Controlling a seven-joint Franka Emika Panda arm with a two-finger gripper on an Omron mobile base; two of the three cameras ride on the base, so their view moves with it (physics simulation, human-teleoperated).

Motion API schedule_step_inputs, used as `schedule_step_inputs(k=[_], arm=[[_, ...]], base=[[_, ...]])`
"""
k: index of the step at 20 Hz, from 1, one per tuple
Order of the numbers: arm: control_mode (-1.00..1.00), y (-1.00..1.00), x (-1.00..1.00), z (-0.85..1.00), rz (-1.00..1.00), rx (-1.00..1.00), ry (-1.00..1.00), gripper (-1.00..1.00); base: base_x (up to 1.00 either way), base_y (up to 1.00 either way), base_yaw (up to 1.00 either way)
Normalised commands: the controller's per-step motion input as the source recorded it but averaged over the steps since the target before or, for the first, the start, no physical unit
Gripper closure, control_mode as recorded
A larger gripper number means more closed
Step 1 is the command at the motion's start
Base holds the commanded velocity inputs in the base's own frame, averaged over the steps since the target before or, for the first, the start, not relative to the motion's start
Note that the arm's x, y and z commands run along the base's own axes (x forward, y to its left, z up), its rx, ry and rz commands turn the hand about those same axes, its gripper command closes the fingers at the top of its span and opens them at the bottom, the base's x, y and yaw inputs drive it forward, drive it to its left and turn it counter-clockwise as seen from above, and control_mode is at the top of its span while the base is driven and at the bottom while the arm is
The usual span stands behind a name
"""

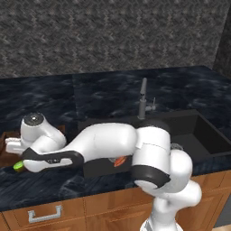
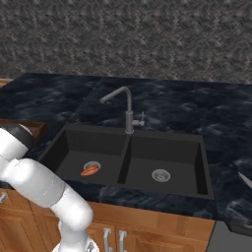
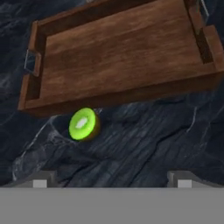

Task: Pick up all produce items and place them in the sink. Turn on the sink faucet to wash them. Then turn the sink off and put them in the tray.

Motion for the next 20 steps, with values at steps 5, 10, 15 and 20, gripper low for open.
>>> schedule_step_inputs(k=[5, 10, 15, 20], arm=[[-1.00, 0.44, 0.24, -0.34, 0.00, -0.01, 0.10, -1.00], [-1.00, 0.33, 0.32, -0.38, 0.00, -0.08, 0.16, -1.00], [-1.00, 0.32, 0.24, -0.37, 0.00, -0.11, 0.02, -1.00], [-1.00, 0.40, 0.27, -0.17, 0.01, -0.06, -0.01, -1.00]], base=[[0.00, 0.00, 0.00], [0.00, 0.00, 0.00], [0.00, 0.00, 0.00], [0.00, 0.00, 0.00]])
